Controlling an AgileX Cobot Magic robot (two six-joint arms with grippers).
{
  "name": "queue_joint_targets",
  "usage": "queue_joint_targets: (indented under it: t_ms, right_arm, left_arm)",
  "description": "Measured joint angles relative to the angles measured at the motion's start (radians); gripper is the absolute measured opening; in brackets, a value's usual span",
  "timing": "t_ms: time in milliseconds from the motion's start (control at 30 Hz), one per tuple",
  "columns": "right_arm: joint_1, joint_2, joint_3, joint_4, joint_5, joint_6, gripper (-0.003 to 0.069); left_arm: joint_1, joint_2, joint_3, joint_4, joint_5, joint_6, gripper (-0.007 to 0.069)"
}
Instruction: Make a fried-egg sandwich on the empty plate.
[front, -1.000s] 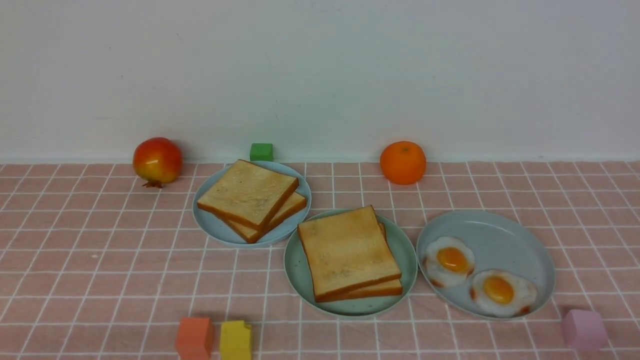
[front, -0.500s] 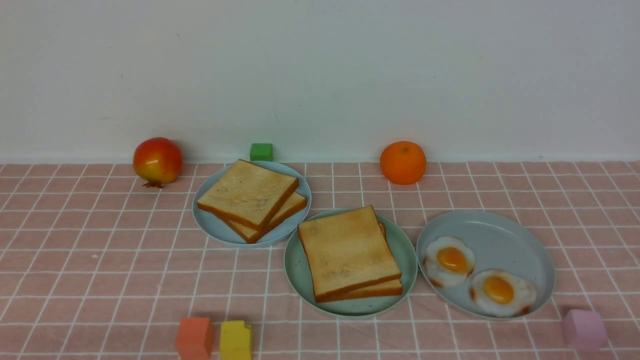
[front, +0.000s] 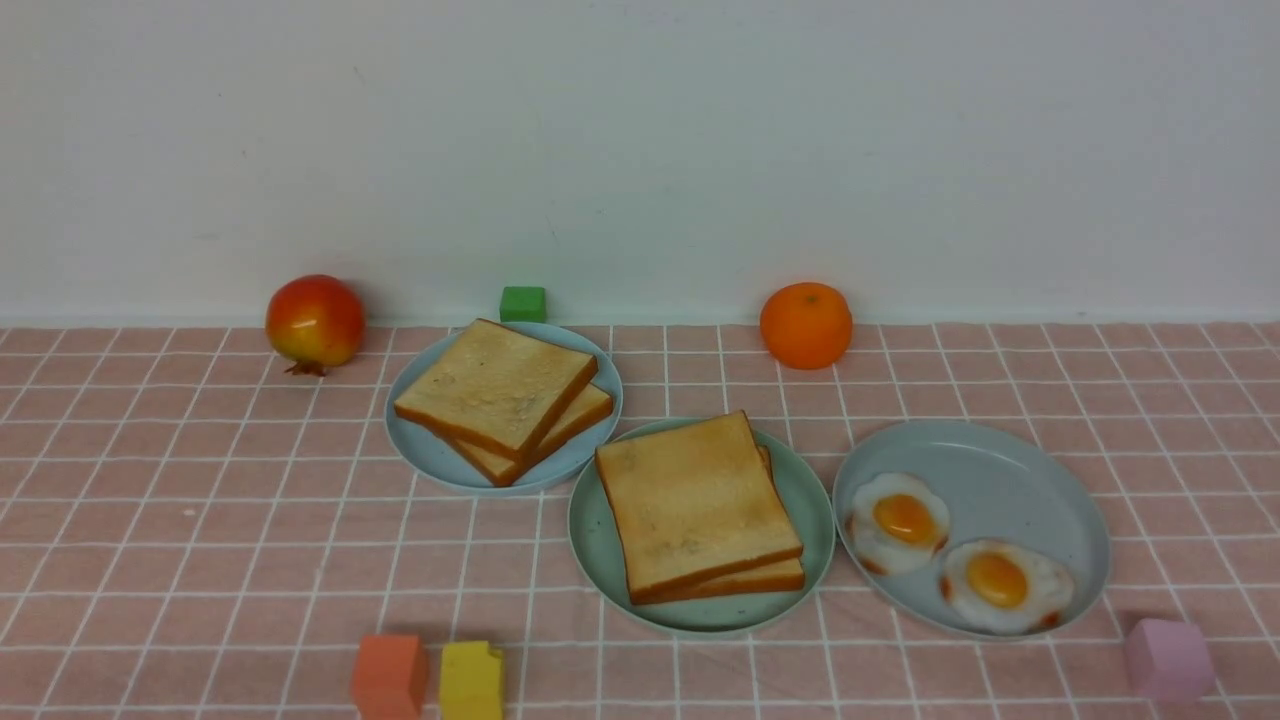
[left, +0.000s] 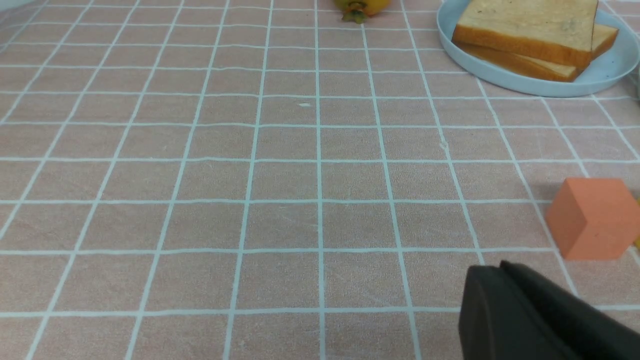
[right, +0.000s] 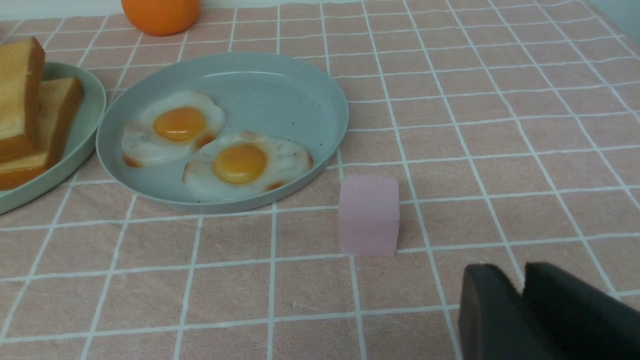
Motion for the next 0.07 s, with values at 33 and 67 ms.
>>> queue_joint_targets:
  t_ms: [33, 67]
  right_arm:
    - [0.000, 0.000, 0.000, 0.000, 0.000, 0.000, 0.0149]
    - [0.000, 0.000, 0.000, 0.000, 0.000, 0.000, 0.0150]
  left_arm:
    - [0.000, 0.000, 0.000, 0.000, 0.000, 0.000, 0.0055]
    - [0.000, 0.000, 0.000, 0.000, 0.000, 0.000, 0.0055]
